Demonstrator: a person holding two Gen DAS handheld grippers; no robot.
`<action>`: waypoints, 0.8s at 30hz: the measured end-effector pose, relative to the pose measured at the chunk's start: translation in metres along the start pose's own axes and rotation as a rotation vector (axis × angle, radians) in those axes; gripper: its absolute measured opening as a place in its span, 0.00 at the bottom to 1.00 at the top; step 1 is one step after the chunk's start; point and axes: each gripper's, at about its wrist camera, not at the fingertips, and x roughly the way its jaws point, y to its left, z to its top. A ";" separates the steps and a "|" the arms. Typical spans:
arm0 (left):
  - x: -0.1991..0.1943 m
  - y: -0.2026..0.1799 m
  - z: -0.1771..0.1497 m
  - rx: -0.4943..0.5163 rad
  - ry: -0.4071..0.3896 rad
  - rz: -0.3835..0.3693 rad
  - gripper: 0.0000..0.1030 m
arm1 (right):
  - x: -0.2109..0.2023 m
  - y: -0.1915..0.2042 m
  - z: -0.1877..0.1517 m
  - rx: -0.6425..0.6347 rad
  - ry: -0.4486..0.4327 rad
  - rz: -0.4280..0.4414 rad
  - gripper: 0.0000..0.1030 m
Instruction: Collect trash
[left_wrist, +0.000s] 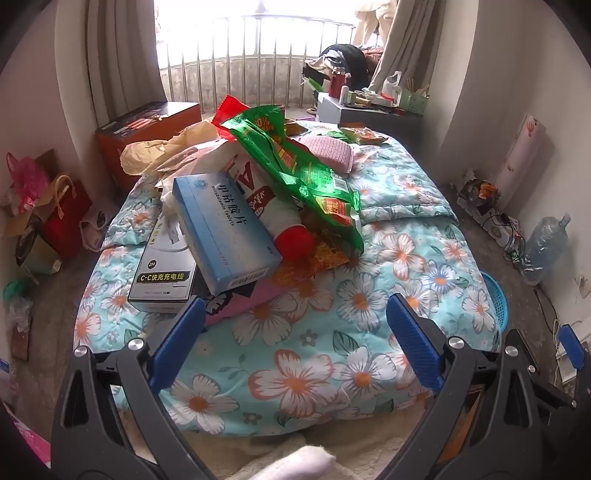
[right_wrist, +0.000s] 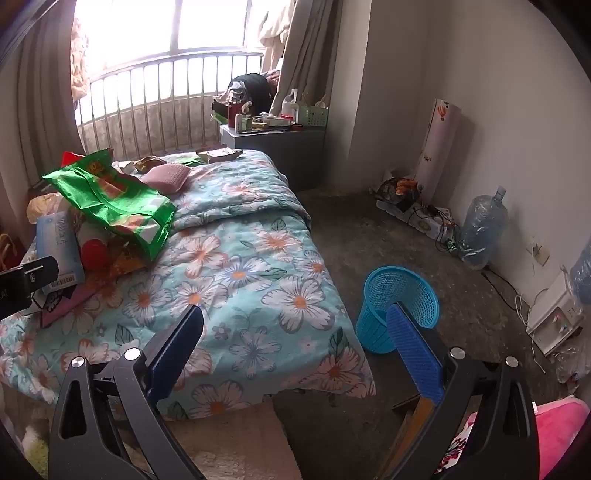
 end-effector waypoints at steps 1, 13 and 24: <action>0.000 0.000 0.000 -0.002 -0.001 -0.002 0.91 | 0.000 0.000 0.000 0.002 -0.002 0.002 0.94; -0.001 0.000 0.000 0.006 0.001 0.006 0.91 | -0.003 -0.002 0.000 0.001 -0.001 0.004 0.94; 0.000 -0.001 -0.001 0.006 0.006 0.009 0.91 | -0.001 0.001 0.001 0.001 -0.002 0.005 0.94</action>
